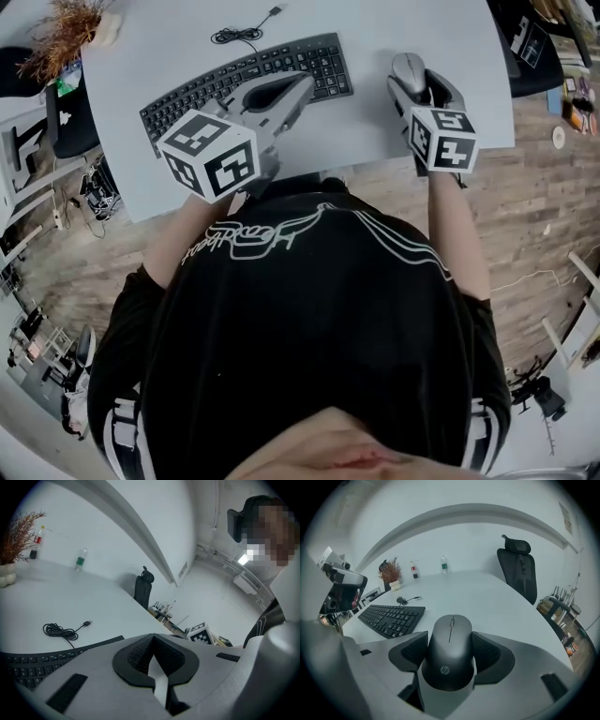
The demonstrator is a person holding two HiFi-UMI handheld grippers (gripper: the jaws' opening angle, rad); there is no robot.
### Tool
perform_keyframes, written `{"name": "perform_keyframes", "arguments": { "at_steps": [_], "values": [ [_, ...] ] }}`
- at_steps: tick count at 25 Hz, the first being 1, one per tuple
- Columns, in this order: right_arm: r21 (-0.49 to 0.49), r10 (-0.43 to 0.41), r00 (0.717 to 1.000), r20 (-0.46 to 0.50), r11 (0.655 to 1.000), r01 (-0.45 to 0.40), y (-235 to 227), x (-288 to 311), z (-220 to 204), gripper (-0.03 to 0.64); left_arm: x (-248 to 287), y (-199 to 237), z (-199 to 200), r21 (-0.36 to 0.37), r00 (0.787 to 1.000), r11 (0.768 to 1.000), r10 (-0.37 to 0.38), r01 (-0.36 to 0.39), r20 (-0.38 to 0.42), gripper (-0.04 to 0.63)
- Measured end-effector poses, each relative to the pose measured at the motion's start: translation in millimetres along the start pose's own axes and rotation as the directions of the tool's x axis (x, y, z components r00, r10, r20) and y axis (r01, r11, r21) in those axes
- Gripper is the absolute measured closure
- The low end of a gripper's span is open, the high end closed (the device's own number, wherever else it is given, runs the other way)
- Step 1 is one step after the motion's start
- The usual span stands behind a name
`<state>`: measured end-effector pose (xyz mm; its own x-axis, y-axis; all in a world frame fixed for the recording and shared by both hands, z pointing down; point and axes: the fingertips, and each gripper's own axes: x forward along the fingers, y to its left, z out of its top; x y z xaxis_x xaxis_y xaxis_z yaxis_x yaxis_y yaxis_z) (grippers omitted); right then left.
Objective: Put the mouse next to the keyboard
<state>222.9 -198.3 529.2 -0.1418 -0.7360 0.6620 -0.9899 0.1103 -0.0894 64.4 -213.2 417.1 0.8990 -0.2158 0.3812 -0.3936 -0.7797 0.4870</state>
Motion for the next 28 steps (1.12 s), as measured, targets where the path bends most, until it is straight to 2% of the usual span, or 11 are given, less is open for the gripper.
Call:
{"name": "perform_keyframes", "arguments": {
  "at_steps": [16,28],
  "values": [
    [-0.022,-0.014,0.992,-0.129,1.0,0.011,0.1,20.1,-26.7,0.35,-18.5,9.2,-8.4,-0.056,0.999,0.998,0.037,-0.035,0.035,0.588],
    [-0.06,-0.023,0.98,-0.196,0.998,0.012,2.0,23.3,-27.6,0.35,-29.7,-2.0,-16.9,-0.085,0.994,0.994,0.078,-0.071,0.076,0.588]
  ]
}}
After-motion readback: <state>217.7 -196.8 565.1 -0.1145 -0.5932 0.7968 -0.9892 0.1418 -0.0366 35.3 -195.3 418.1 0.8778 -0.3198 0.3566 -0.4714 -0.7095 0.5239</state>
